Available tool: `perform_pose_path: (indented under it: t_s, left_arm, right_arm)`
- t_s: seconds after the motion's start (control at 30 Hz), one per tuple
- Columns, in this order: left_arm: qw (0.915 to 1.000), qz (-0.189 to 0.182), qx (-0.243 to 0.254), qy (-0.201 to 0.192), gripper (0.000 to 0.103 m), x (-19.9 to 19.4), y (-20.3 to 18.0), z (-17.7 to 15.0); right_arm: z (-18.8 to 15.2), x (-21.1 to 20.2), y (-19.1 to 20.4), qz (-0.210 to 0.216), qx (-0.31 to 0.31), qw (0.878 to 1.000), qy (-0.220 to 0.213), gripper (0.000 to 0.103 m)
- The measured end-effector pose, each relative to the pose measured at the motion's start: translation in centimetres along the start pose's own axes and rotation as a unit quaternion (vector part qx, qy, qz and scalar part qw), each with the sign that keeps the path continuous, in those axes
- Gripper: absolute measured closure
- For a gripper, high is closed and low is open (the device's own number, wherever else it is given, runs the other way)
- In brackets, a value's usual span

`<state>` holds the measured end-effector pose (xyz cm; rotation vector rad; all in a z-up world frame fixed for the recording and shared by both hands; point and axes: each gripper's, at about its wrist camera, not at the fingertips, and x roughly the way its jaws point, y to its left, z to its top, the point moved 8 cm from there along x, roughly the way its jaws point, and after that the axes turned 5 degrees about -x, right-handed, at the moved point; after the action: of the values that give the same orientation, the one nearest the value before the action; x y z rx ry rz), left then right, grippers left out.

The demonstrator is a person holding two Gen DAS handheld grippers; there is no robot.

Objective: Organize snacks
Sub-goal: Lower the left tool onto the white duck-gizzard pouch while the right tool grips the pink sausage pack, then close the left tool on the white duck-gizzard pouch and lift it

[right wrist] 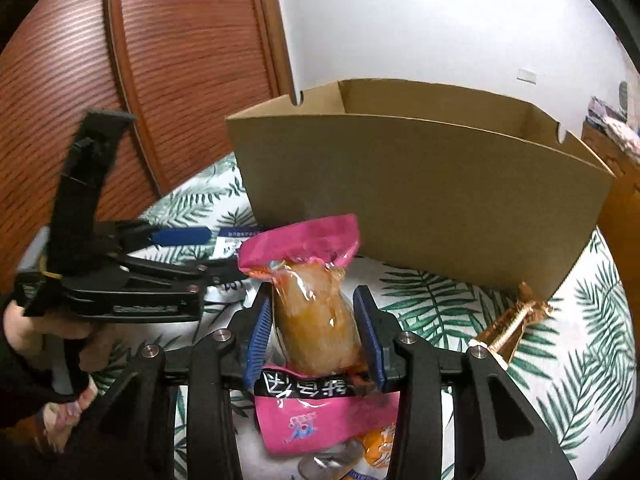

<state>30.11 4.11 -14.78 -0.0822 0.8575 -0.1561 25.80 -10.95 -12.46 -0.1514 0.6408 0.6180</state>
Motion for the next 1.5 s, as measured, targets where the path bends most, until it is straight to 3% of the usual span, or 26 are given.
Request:
perform_pose_path:
  t_s: [0.17, 0.37, 0.47, 0.77, 1.0, 1.5]
  left_arm:
    - [0.9997, 0.002, -0.015, 0.019, 0.030, 1.3, 0.5, -0.5]
    - [0.9997, 0.008, -0.017, 0.018, 0.029, 1.7, 0.6, -0.3]
    - [0.9996, -0.001, -0.024, 0.016, 0.033, 1.6, 0.9, -0.2]
    - [0.9998, 0.002, -0.006, 0.018, 0.035, 1.2, 1.2, -0.7]
    - [0.9998, -0.014, 0.001, 0.015, 0.056, 0.3, 0.3, -1.3]
    - [0.9995, -0.033, -0.003, 0.004, 0.065, -2.1, 0.6, -2.9]
  right_arm:
    - [0.0, -0.4, -0.7, -0.004, 0.005, 1.000, -0.011, 0.069]
    - [-0.4, 0.1, -0.8, 0.007, 0.003, 1.000, 0.007, 0.070]
    - [-0.4, 0.4, -0.9, 0.007, 0.001, 1.000, 0.007, 0.070]
    - [-0.7, 1.1, -0.4, -0.001, -0.015, 1.000, 0.022, 0.069]
    - [-0.7, 1.3, -0.2, -0.006, -0.020, 1.000, 0.024, 0.069]
    - [-0.7, 1.4, -0.3, -0.007, -0.017, 1.000, 0.021, 0.069]
